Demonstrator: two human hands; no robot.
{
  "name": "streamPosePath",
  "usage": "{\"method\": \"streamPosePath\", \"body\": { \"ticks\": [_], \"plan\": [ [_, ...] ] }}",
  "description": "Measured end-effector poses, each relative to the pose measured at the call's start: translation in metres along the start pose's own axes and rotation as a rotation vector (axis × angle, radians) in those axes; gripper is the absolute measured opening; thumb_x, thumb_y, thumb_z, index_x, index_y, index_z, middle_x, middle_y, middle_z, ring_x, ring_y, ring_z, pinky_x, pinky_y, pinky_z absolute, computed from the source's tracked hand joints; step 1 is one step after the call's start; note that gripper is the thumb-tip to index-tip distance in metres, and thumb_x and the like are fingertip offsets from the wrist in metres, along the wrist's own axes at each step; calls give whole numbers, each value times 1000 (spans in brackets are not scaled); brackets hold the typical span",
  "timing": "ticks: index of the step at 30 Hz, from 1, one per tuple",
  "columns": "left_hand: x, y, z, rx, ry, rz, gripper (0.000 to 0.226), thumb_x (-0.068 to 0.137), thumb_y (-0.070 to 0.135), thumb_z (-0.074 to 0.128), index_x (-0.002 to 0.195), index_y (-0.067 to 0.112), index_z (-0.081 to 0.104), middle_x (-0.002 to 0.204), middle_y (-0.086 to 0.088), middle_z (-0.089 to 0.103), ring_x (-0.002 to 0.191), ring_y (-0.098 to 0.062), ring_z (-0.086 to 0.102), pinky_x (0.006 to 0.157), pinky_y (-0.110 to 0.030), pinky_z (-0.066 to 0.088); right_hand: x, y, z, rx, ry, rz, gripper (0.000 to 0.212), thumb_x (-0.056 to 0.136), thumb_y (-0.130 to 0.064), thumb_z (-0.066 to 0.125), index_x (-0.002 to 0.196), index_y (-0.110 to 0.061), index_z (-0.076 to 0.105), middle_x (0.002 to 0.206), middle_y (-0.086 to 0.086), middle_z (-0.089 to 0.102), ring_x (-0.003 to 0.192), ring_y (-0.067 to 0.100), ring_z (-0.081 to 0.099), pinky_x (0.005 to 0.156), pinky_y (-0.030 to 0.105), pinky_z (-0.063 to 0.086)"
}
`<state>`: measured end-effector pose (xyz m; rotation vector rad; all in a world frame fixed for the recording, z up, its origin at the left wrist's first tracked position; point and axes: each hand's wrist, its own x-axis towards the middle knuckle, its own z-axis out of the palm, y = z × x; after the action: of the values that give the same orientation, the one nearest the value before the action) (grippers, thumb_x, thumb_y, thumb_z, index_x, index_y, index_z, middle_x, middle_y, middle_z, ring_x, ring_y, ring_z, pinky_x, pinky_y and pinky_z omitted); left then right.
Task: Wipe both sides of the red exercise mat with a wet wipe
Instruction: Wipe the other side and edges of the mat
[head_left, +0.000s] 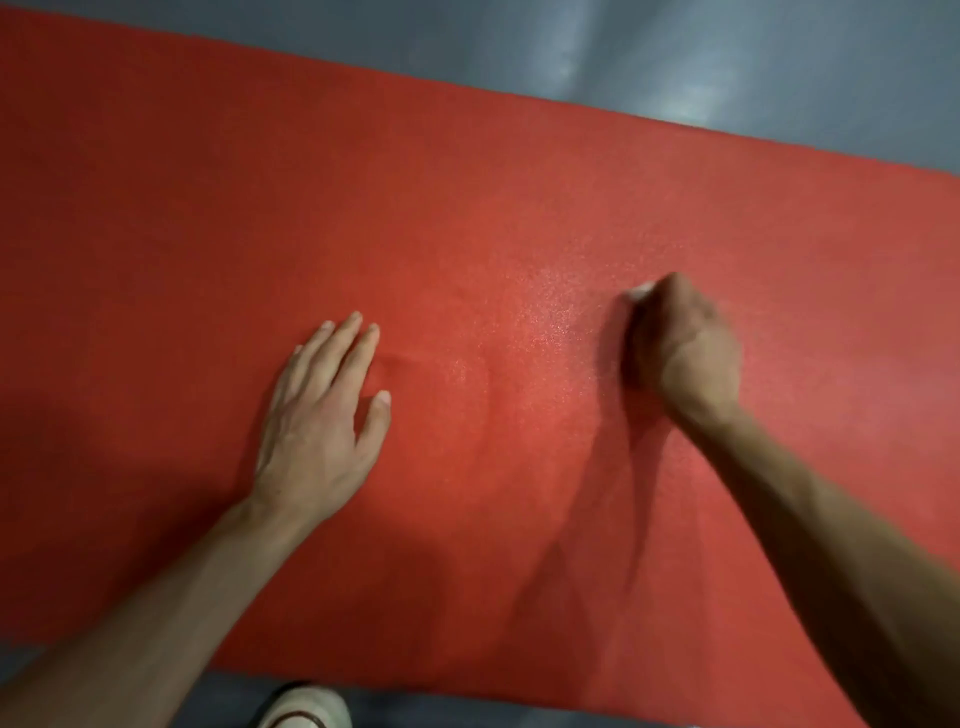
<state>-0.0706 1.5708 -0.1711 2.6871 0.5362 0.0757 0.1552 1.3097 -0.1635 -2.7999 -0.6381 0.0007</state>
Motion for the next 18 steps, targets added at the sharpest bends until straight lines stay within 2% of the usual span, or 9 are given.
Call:
{"method": "streamPosePath", "body": {
  "ticks": [2, 4, 6, 9, 10, 12, 14, 16, 18],
  "plan": [
    [-1, -3, 0, -7, -1, 3, 62, 97, 33, 47, 156, 16, 41, 164, -2, 35, 154, -23, 28, 123, -51, 27, 10, 12, -3, 45, 45, 132, 16, 102, -25, 47, 105, -12, 55, 99, 8, 70, 82, 34, 65, 64, 31, 33],
    [0, -3, 2, -15, -2, 12, 61, 98, 32, 47, 156, 16, 41, 164, -2, 36, 153, -23, 28, 123, -52, 27, 3, -15, 11, 101, 38, 89, 16, 102, -27, 48, 103, -12, 54, 95, 12, 68, 78, 33, 62, 63, 30, 32],
    [3, 0, 5, -21, -5, 20, 60, 98, 32, 47, 156, 16, 41, 164, -1, 36, 153, -22, 29, 123, -51, 27, -13, -68, 27, 181, -19, -95, 7, 99, -21, 54, 100, -14, 56, 88, 7, 66, 72, 28, 57, 64, 28, 28],
    [5, 4, 7, -25, -5, 26, 62, 97, 32, 47, 156, 14, 41, 164, -3, 37, 153, -22, 29, 123, -50, 27, -43, -125, 39, 218, -187, -519, 14, 99, -18, 50, 101, -12, 62, 89, 7, 67, 80, 31, 62, 72, 38, 46],
    [5, 3, 7, -26, -4, 27, 62, 97, 33, 47, 156, 13, 41, 164, -3, 37, 153, -22, 29, 123, -50, 27, -43, -123, 37, 235, -216, -585, 15, 99, -19, 49, 101, -12, 62, 91, 6, 67, 82, 31, 63, 75, 41, 48],
    [4, 0, 4, -25, 2, 27, 62, 98, 33, 46, 156, 12, 40, 164, -3, 37, 153, -22, 29, 124, -49, 26, -26, -93, 27, 295, -195, -454, 6, 97, -15, 55, 101, -18, 58, 96, 2, 67, 87, 28, 63, 76, 38, 47],
    [2, -8, 2, -23, 8, 20, 61, 98, 33, 46, 156, 12, 41, 163, -2, 37, 153, -21, 29, 124, -49, 25, -1, -43, 12, 188, -136, -139, 8, 99, -17, 55, 97, -22, 50, 95, 1, 66, 87, 32, 65, 66, 34, 40],
    [1, -16, 1, -14, 9, 14, 61, 98, 32, 46, 155, 12, 41, 163, -3, 38, 153, -22, 30, 124, -50, 26, 16, 8, -4, 127, -83, 146, 5, 98, -18, 54, 98, -14, 52, 102, 13, 71, 91, 38, 67, 66, 35, 40],
    [1, -19, 3, -20, 15, 14, 60, 98, 32, 46, 155, 11, 42, 162, -3, 39, 153, -22, 30, 124, -50, 26, 19, 27, -9, 139, -29, 238, 16, 96, -18, 52, 105, -6, 55, 111, 16, 72, 96, 39, 67, 73, 40, 47]
  ]
}}
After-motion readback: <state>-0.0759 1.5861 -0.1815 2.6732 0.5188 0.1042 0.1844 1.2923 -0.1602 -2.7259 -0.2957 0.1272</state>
